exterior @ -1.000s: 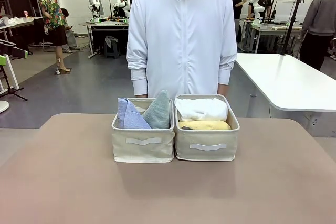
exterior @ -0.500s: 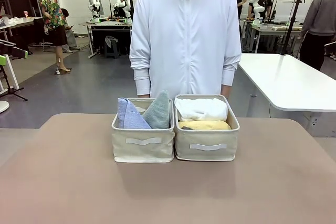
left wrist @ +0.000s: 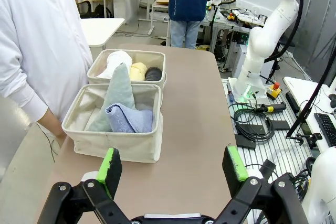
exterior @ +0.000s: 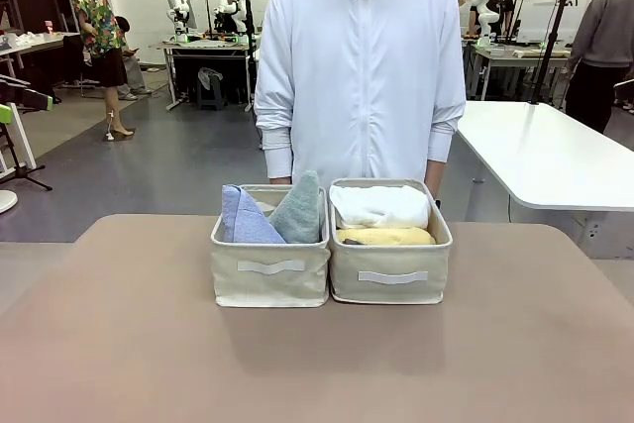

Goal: Sort the towels based on their folding style.
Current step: Pick up another triangle-folded towel from the table and place it in the left Fabric basket.

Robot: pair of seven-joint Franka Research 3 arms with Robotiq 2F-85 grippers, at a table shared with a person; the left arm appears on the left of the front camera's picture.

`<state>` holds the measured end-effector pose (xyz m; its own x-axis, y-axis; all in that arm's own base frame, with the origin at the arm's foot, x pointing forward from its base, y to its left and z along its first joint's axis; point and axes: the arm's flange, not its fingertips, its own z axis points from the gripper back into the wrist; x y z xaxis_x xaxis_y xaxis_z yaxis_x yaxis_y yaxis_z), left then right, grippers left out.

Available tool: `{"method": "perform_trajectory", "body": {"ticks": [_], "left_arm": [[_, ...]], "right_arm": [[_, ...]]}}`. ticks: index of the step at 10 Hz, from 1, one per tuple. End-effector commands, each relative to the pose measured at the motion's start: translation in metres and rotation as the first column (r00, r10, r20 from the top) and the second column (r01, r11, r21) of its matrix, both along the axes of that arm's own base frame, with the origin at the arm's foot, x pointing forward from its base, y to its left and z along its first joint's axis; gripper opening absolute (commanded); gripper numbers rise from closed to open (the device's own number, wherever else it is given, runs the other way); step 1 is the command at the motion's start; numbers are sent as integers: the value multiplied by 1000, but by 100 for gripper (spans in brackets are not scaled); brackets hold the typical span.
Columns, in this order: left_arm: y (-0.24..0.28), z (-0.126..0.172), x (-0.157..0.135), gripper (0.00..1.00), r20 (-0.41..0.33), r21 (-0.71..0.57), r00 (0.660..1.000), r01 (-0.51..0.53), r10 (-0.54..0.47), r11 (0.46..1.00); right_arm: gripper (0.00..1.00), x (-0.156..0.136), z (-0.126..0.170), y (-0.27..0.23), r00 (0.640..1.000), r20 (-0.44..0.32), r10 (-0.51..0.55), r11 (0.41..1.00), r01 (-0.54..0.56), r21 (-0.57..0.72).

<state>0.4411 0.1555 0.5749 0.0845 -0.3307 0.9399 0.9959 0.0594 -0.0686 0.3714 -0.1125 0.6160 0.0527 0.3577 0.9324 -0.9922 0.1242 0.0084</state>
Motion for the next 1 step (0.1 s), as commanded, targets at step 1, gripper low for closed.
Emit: {"method": "perform_trajectory", "body": {"ticks": [1], "left_arm": [[0,2,-1,100,7,-6,1000,1,-1,1000]], "right_arm": [[100,0,-1,3,1000,10,-14,1000,14,23]]}}
